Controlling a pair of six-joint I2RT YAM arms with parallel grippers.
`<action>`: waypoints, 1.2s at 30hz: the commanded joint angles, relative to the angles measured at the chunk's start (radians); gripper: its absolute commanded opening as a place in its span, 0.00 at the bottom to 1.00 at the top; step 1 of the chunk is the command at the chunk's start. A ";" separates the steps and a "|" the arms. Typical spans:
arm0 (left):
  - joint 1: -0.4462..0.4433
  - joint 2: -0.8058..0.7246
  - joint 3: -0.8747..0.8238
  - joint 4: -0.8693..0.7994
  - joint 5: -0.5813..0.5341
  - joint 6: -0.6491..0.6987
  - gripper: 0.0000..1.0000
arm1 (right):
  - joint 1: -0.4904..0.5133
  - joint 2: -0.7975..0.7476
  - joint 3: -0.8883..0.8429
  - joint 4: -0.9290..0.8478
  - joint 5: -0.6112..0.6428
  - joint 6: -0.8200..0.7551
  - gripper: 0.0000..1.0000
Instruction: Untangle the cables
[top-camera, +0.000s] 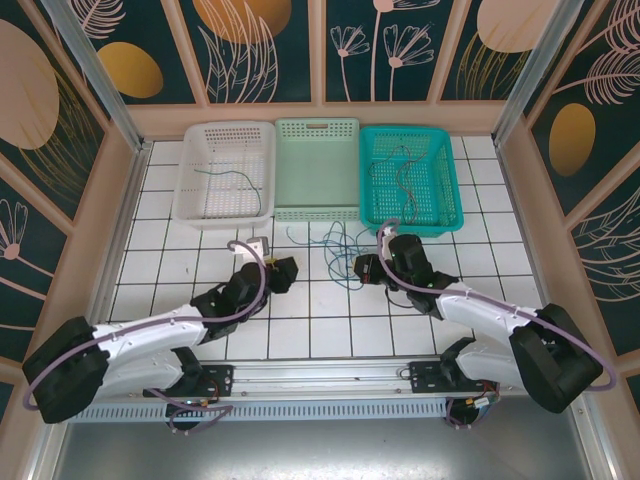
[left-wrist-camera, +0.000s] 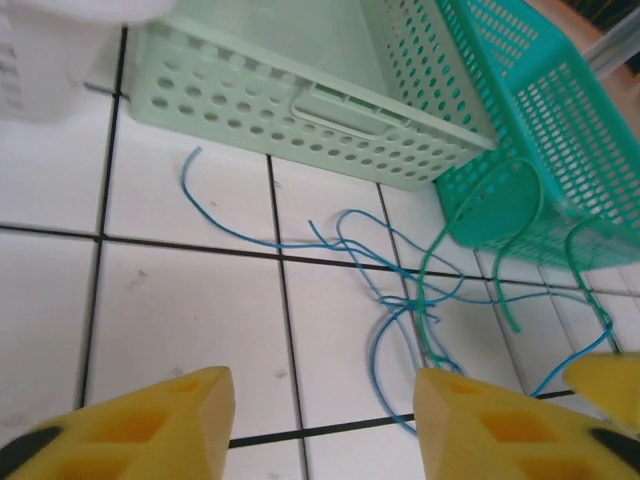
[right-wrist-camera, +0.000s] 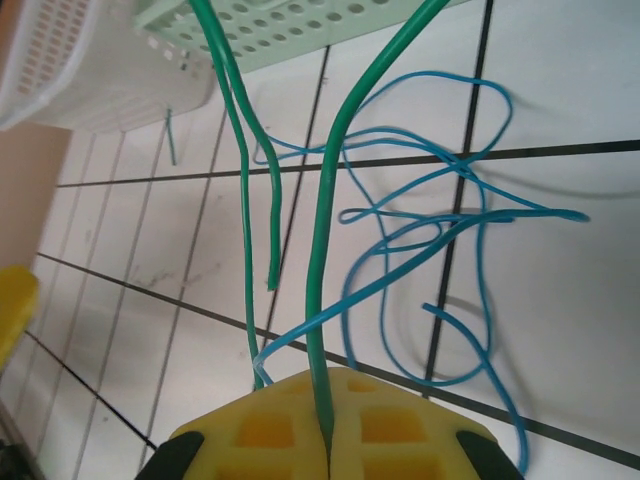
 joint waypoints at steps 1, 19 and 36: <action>0.004 -0.066 0.031 -0.179 -0.115 0.081 0.62 | 0.004 0.009 0.046 -0.105 0.043 -0.077 0.00; 0.006 0.208 0.413 -0.381 0.173 1.139 0.68 | 0.013 0.106 0.182 -0.335 -0.136 -0.375 0.00; -0.002 0.398 0.575 -0.547 0.354 1.379 0.68 | 0.011 0.116 0.213 -0.389 -0.149 -0.435 0.00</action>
